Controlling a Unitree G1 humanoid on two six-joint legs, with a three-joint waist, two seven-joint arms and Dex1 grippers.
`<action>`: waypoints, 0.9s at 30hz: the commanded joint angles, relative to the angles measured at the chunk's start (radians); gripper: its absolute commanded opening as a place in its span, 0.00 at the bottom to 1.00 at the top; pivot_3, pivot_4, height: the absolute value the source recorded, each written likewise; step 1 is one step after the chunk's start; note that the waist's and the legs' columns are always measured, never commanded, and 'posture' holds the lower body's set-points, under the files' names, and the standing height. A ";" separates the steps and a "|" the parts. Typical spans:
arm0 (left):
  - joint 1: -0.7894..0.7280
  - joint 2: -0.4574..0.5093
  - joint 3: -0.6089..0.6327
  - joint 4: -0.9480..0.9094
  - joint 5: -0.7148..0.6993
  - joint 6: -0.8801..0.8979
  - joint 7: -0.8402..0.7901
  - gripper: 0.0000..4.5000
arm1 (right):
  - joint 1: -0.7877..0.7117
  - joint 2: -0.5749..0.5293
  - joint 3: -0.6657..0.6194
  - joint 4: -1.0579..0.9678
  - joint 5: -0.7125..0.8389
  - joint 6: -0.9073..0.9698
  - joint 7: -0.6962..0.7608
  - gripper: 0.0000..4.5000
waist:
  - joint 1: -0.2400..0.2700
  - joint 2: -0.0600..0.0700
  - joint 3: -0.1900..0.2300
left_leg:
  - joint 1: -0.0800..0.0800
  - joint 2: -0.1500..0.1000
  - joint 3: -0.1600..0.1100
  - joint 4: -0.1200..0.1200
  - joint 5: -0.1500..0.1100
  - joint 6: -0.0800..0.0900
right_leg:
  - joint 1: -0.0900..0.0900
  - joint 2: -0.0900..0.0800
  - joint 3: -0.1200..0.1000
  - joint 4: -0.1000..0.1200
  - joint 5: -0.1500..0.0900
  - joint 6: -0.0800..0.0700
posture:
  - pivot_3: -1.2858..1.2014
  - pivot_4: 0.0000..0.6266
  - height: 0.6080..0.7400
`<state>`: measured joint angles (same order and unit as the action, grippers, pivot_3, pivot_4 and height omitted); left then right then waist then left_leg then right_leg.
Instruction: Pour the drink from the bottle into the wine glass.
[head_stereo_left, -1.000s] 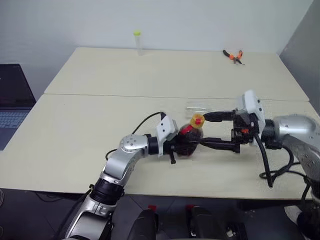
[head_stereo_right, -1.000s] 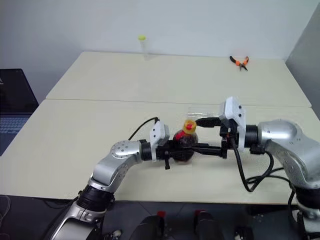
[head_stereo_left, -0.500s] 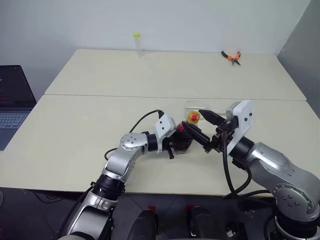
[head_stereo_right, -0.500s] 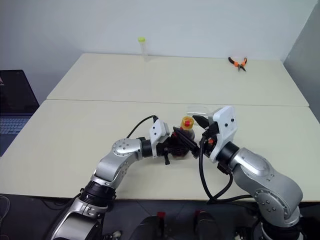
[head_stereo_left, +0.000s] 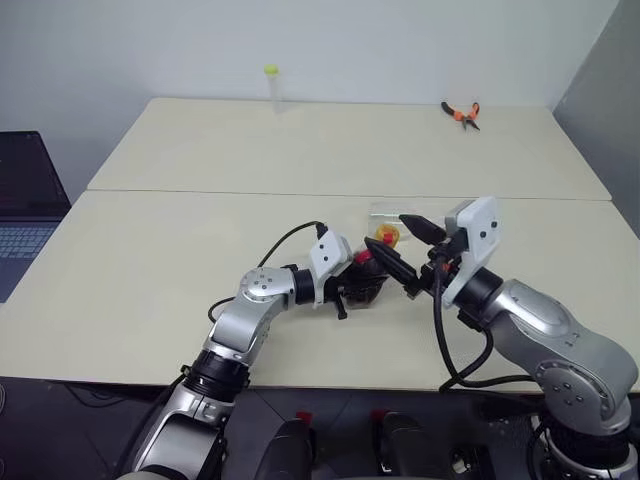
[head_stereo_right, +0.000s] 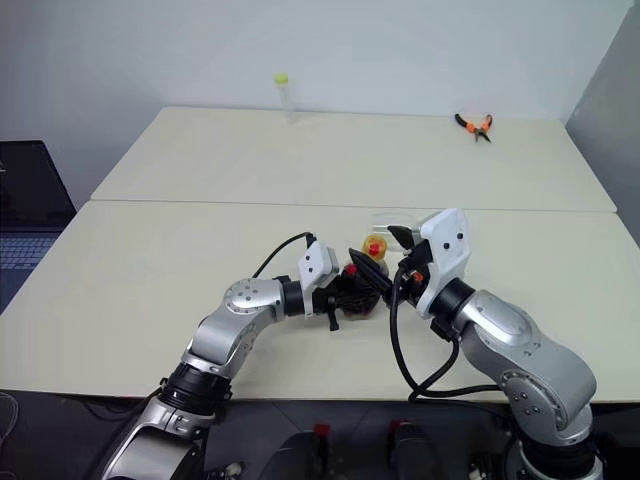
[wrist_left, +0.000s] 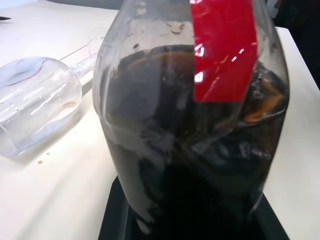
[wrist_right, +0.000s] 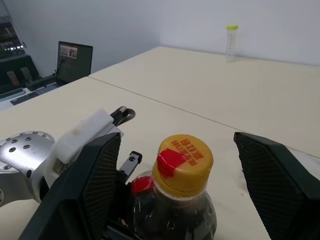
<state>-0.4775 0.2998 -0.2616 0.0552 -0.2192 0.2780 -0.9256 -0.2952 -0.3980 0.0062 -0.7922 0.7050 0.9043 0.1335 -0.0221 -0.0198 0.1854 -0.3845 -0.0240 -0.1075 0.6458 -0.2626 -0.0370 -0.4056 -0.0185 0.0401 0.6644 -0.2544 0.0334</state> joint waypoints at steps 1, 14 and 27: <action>-0.006 -0.005 0.001 -0.034 -0.003 -0.029 -0.002 0.17 | -0.017 -0.007 -0.005 -0.007 -0.007 -0.014 0.015 0.86 | -0.003 0.000 0.000 | 0.000 0.000 0.000 0.000 0.000 0.000 | 0.000 0.000 0.000 0.000 0.000 0.000 | 0.52 0.24 1.00; -0.004 0.003 -0.003 -0.028 -0.002 -0.043 -0.007 0.17 | -0.020 -0.009 -0.017 0.002 -0.007 -0.004 0.037 0.27 | -0.006 0.000 0.000 | 0.000 0.000 0.000 0.000 0.000 0.000 | 0.000 0.000 0.000 0.000 0.000 0.000 | 0.52 0.24 1.00; 0.007 0.032 -0.010 -0.138 -0.106 0.083 -0.103 0.16 | -0.205 -0.316 0.053 0.361 -0.071 -0.196 0.635 0.27 | -0.009 0.000 0.000 | 0.001 -0.001 0.002 0.001 0.000 0.001 | 0.001 0.001 0.000 0.000 0.000 0.001 | 0.52 0.24 1.00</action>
<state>-0.4587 0.3310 -0.2728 0.0137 -0.2697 0.3507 -0.9794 -0.4770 -0.6820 0.0505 -0.4893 0.6882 0.7567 0.6842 -0.0311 -0.0198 0.1855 -0.3837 -0.0242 -0.1055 0.6459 -0.2625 -0.0361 -0.4048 -0.0171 0.0399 0.6642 -0.2547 0.0341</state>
